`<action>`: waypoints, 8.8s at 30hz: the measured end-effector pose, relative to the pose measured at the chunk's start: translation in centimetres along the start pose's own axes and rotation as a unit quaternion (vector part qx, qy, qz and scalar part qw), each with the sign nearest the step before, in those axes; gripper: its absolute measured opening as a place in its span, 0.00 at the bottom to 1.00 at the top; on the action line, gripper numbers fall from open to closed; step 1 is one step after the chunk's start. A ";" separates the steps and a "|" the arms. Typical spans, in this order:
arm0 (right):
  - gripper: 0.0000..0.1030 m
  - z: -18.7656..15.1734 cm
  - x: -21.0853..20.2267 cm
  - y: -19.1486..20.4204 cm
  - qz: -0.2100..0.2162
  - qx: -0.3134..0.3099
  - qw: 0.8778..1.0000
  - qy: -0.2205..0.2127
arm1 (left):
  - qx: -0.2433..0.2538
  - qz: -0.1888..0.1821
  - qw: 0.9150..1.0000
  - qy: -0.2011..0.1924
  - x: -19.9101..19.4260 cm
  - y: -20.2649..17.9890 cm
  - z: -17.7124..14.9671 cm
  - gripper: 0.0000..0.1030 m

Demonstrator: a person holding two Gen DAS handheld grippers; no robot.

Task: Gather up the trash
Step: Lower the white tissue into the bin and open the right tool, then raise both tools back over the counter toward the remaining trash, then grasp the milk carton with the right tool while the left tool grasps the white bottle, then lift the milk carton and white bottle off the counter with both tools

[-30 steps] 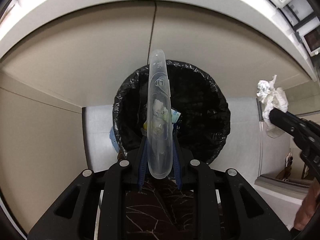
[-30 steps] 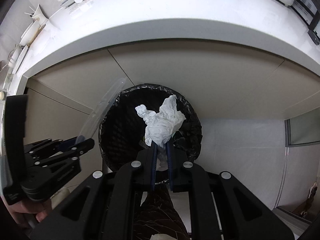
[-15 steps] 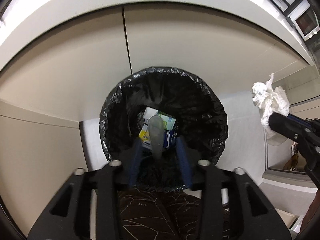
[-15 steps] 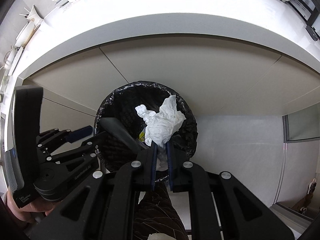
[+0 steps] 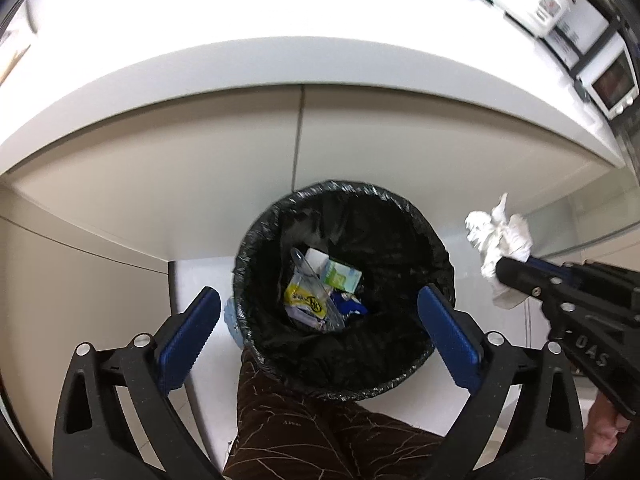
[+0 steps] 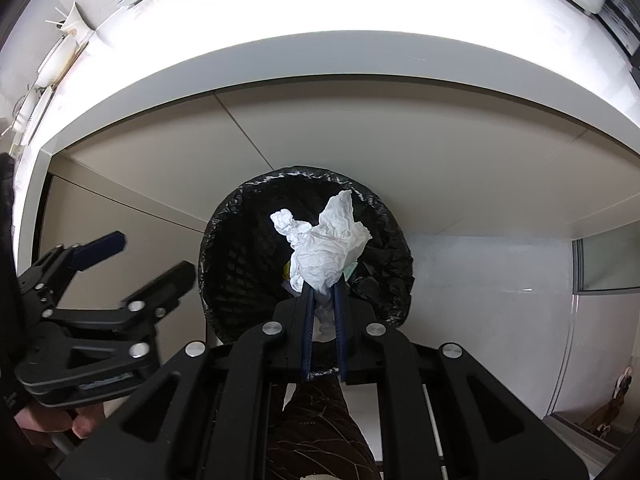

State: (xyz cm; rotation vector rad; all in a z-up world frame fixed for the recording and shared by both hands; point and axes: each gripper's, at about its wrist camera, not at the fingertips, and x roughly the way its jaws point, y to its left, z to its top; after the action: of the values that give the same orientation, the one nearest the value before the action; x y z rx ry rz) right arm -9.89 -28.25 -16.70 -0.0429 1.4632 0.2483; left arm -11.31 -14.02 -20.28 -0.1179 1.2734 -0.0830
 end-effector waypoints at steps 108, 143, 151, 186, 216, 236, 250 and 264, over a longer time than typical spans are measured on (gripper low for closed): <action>0.92 16.3 -13.7 3.3 -0.037 -0.009 0.983 -0.182 | -0.066 0.016 0.991 -0.116 -12.3 7.8 14.4 0.94; 0.92 37.0 -5.9 3.1 -0.056 0.085 0.987 -0.124 | -0.116 0.047 0.988 -0.093 -6.4 20.2 34.6 0.93; 0.92 43.1 -1.5 1.5 -0.064 0.137 0.985 -0.087 | -0.123 0.052 0.989 -0.058 -1.9 22.2 38.9 0.92; 0.63 46.9 2.4 1.8 -0.068 0.191 0.979 -0.030 | -0.125 0.076 0.989 -0.018 1.2 24.3 40.1 0.40; 0.63 39.6 -5.4 3.9 -0.072 0.119 0.985 -0.104 | -0.079 0.052 0.993 -0.066 -4.9 19.3 35.5 0.40; 0.63 33.3 -9.9 5.3 -0.051 0.082 0.986 -0.138 | -0.053 0.036 0.996 -0.065 -7.9 14.3 31.3 0.40; 0.63 28.6 -11.7 4.3 -0.043 0.064 0.986 -0.147 | -0.039 0.020 0.997 -0.069 -9.7 10.8 27.6 0.40; 0.63 23.6 -12.9 3.8 -0.034 0.049 0.987 -0.151 | -0.039 0.015 0.997 -0.068 -10.9 8.4 23.0 0.40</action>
State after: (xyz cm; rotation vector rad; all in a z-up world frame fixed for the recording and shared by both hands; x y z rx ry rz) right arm 11.33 -22.10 -0.87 0.0235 1.1682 0.1210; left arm 7.46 -3.34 -4.47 -0.1697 1.1432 0.0008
